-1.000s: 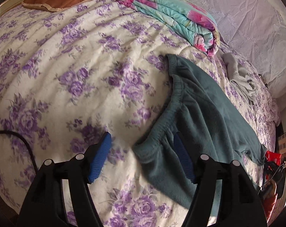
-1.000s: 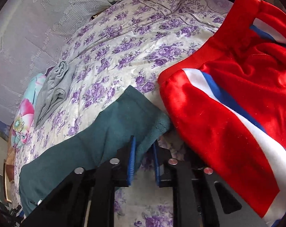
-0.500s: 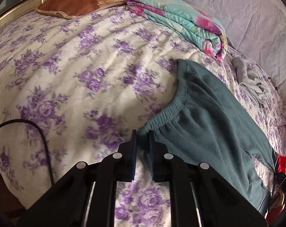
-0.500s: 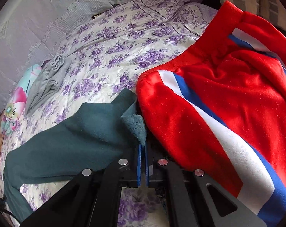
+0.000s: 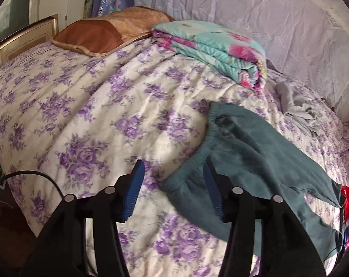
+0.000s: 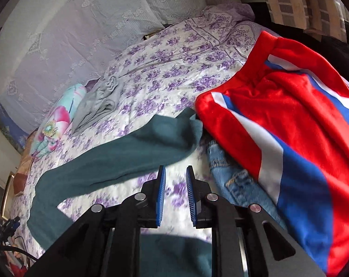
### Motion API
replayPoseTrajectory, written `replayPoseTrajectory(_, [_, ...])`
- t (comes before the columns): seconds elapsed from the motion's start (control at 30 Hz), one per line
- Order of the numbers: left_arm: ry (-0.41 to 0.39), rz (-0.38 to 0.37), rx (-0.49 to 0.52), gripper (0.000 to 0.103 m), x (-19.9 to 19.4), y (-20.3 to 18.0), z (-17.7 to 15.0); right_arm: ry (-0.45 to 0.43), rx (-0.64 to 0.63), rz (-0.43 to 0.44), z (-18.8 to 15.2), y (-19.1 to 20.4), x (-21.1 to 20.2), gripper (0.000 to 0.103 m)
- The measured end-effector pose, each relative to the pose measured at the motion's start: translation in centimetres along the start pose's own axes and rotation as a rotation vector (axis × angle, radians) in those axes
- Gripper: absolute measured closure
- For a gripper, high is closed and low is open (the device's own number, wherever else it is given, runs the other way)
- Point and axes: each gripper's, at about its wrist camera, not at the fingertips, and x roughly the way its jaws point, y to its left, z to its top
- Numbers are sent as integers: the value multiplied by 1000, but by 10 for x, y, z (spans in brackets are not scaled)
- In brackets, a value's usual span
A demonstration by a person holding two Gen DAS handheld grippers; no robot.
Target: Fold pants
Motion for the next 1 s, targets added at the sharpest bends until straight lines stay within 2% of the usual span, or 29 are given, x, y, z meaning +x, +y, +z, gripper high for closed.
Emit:
replayPoseTrajectory(0.03, [2, -14, 24, 34, 1, -9, -2, -4, 5, -8, -6, -3, -2, 77])
replayPoseTrajectory(0.07, [1, -6, 53, 32, 5, -18, -4, -4, 5, -27, -9, -8, -1, 70])
replayPoseTrajectory(0.17, [49, 31, 103, 32, 30, -37, -14, 59, -3, -104, -12, -26, 14, 67])
replayPoseTrajectory(0.27, [102, 36, 93, 32, 49, -40, -26, 67, -11, -73, -12, -26, 16, 67])
replayPoseTrajectory(0.33, [81, 49, 100, 32, 47, -43, -29, 84, -36, -4, -10, -15, 20, 67])
replayPoseTrajectory(0.4, [69, 44, 99, 32, 42, -45, -28, 115, -65, 21, -8, -4, 32, 66])
replayPoseTrajectory(0.43, [72, 34, 97, 32, 41, -47, -27, 135, -70, 20, -8, -1, 39, 60])
replayPoseTrajectory(0.47, [77, 26, 96, 32, 41, -48, -25, 148, -55, -11, -6, -4, 47, 52])
replayPoseTrajectory(0.5, [80, 25, 98, 32, 40, -49, -25, 154, -25, -63, -5, -12, 54, 50])
replayPoseTrajectory(0.53, [80, 32, 103, 32, 41, -51, -25, 152, 3, -86, -2, -21, 58, 55])
replayPoseTrajectory(0.57, [79, 40, 108, 32, 41, -52, -25, 144, 25, -92, 2, -31, 58, 70])
replayPoseTrajectory(0.6, [81, 47, 114, 32, 42, -53, -25, 127, 41, -138, 9, -40, 55, 81])
replayPoseTrajectory(0.63, [85, 54, 121, 32, 43, -54, -25, 100, 38, -209, 16, -50, 51, 100])
replayPoseTrajectory(0.67, [88, 59, 126, 32, 45, -55, -24, 77, 33, -238, 24, -61, 47, 103])
replayPoseTrajectory(0.73, [85, 63, 134, 32, 48, -57, -20, 57, 77, -188, 35, -85, 42, 103])
replayPoseTrajectory(0.8, [73, 61, 139, 32, 48, -59, -14, 96, 84, -143, 38, -88, 41, 103])
replayPoseTrajectory(0.83, [64, 60, 139, 32, 48, -60, -8, 98, 62, -130, 36, -80, 39, 101])
replayPoseTrajectory(0.9, [52, 51, 132, 32, 49, -61, 5, 96, 35, -82, 30, -61, 34, 85])
replayPoseTrajectory(0.93, [55, 44, 124, 31, 51, -61, 13, 89, 28, -52, 30, -51, 31, 57])
replayPoseTrajectory(0.97, [63, 32, 116, 28, 54, -62, 21, 64, 13, -30, 31, -38, 27, 39])
replayPoseTrajectory(1.0, [72, 16, 109, 27, 57, -63, 30, 39, -28, -15, 35, -23, 25, 38])
